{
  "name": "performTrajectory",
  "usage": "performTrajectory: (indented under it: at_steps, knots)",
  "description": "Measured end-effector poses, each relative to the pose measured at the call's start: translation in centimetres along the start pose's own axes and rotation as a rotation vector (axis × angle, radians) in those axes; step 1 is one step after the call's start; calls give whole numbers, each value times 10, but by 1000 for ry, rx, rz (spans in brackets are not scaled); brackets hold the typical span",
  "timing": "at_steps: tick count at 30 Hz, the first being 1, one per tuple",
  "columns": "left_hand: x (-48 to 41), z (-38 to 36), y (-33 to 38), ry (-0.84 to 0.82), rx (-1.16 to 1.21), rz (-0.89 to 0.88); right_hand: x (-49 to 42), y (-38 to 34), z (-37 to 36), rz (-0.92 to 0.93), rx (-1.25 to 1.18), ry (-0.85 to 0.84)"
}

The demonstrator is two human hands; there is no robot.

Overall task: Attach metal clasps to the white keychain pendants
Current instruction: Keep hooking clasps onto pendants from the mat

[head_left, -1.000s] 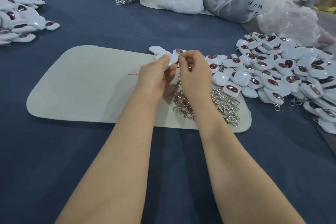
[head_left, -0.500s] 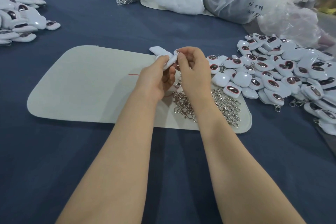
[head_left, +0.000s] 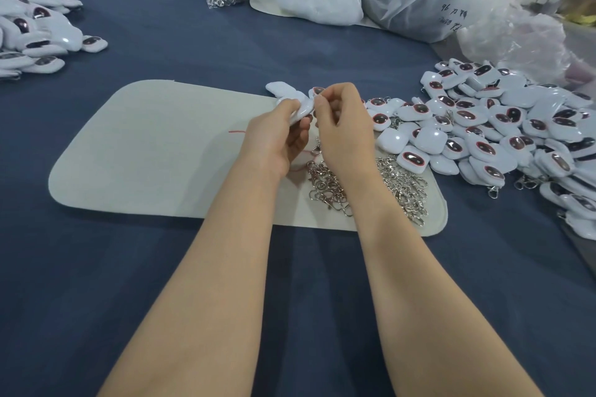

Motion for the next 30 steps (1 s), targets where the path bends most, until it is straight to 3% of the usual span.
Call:
performTrajectory:
  at_steps: [8, 11, 15, 19, 27, 30]
  knots:
    - [-2, 0, 3, 23, -52, -94, 0, 2, 3, 11, 75, -8]
    - [0, -1, 9, 19, -213, -284, -3, 5, 4, -51, 85, -37]
    - [7, -9, 19, -18, -621, -648, -7, 10, 5, -146, 66, -71]
    - [15, -17, 21, -94, -851, -887, -8, 14, 14, -256, -102, -84]
    - [19, -22, 18, -194, -1000, -982, -8, 20, 21, -318, -158, -193]
    - [21, -22, 19, -183, -971, -976, -7, 18, 20, -314, -181, -148]
Point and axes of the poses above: each hand's wrist, its own x-axis away from the middle knuckle, its own z-axis out of the back of the hand, y = z × x, the point moved 4 cm from there along -x, towards the middle knuckle, and after that the axes turned 4 degrees about -z, right-handed, at the moved point
